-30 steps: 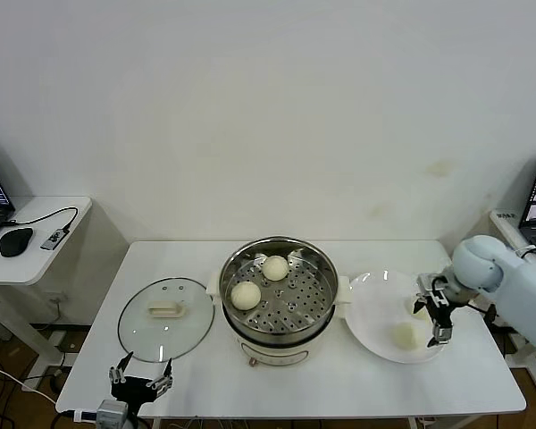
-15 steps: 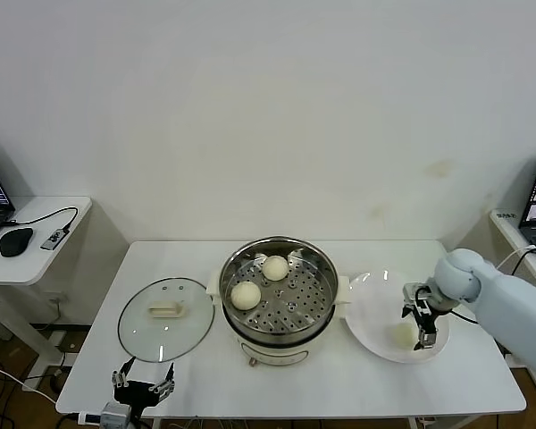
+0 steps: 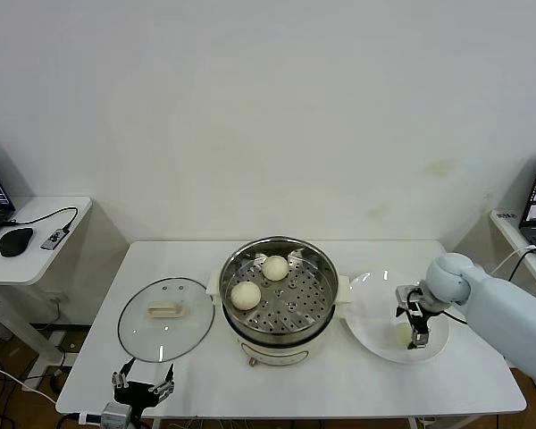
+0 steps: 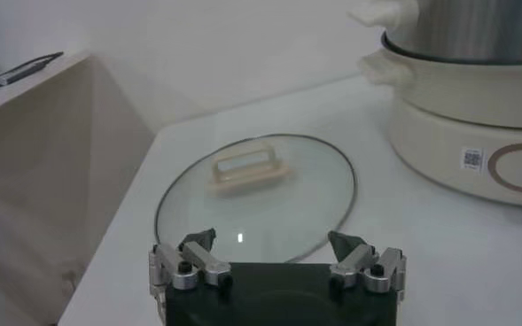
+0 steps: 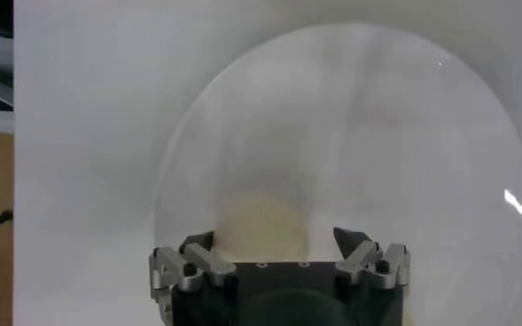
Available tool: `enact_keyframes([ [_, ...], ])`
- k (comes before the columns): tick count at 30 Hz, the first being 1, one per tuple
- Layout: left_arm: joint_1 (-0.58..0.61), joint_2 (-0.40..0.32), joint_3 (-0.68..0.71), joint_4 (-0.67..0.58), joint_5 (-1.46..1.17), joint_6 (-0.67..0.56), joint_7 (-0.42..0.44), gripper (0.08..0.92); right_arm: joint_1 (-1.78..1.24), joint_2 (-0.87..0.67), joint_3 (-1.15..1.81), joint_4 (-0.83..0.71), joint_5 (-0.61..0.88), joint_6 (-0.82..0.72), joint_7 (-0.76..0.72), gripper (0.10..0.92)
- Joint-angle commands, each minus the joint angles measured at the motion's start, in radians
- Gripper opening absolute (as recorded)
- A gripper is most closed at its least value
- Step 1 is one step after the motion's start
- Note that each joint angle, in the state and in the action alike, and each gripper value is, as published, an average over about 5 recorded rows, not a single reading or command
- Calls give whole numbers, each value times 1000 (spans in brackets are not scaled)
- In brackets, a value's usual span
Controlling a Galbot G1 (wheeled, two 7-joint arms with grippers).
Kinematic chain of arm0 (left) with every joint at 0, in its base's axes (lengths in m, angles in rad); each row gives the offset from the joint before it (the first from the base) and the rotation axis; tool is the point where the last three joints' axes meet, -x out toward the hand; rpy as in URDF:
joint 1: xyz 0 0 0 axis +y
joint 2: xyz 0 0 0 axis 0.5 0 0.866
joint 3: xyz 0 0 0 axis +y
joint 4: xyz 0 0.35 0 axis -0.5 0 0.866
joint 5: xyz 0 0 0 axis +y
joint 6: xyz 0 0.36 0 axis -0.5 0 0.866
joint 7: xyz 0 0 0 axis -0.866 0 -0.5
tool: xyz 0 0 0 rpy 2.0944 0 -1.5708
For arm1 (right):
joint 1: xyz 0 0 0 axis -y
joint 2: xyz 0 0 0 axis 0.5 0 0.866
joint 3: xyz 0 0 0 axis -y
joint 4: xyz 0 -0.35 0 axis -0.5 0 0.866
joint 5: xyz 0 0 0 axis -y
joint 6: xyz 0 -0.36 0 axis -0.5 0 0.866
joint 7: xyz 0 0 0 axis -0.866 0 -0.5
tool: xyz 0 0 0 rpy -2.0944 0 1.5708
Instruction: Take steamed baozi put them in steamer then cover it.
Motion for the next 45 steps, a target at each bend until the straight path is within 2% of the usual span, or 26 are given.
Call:
enact_keyframes([
  [1,-1,0,0,2,0,1,1,823,-5,0,0,-1,-6,-1,-8,823],
  [7,-5,-2,3,6,1,1,1,823,-14,-8,6,-2,-10,-1,-10,811],
  [14,-6,-1,3,10,1,1,0,823,-16,-4,9,-13,-11,-4,-6,647],
  [20,-8,-1,4,12,1,1,0,823,-2,-18,12,-2,0,-11,-13,550],
  [30,-25,-5,-1,6,-1,0,-6,823,290,-100,-117,95,147,-19,-81,526],
  [36,-26,-2,-8,-9,0,-1,-17,823,582,-25,-195,81,267,21,-162,528],
  [38,-26,-1,-10,-16,-3,-1,-19,823,665,33,-222,41,318,78,-191,527],
  [42,-28,-1,-14,-29,-6,-2,-21,823,793,166,-264,-82,443,355,-240,528],
  [45,-28,-3,-20,-45,-8,-2,-22,823,848,241,-296,-123,479,481,-260,532],
])
